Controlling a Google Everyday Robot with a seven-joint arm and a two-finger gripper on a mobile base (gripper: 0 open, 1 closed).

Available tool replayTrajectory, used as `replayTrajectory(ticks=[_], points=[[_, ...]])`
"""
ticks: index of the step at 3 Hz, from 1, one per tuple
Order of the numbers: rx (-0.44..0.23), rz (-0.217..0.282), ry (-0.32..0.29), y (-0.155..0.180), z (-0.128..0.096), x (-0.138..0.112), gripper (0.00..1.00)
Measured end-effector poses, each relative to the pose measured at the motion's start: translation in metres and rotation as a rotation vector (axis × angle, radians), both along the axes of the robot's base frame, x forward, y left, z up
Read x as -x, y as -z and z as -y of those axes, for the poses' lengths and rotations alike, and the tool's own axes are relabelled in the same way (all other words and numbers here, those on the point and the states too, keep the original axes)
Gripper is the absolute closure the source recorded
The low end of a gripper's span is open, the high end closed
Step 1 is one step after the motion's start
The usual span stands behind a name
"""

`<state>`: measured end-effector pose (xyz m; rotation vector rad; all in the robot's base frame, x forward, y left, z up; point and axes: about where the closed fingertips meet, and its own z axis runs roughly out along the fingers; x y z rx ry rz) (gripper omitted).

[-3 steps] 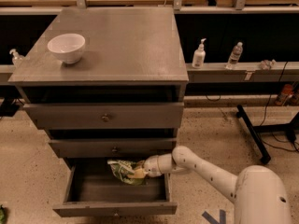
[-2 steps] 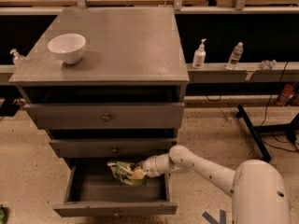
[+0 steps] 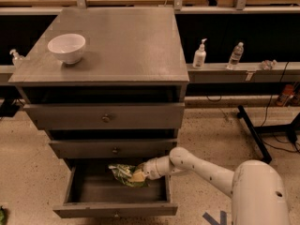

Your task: Place green jalapeno chip bag into bottom drawer

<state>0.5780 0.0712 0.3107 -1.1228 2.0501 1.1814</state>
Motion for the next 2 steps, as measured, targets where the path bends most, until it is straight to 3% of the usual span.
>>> replayTrajectory(ticks=[1, 2], points=[[-0.044, 0.000, 0.072, 0.0632, 0.0342, -0.0007, 0.00], [-0.044, 0.000, 0.068, 0.0607, 0.0327, -0.0002, 0.00]])
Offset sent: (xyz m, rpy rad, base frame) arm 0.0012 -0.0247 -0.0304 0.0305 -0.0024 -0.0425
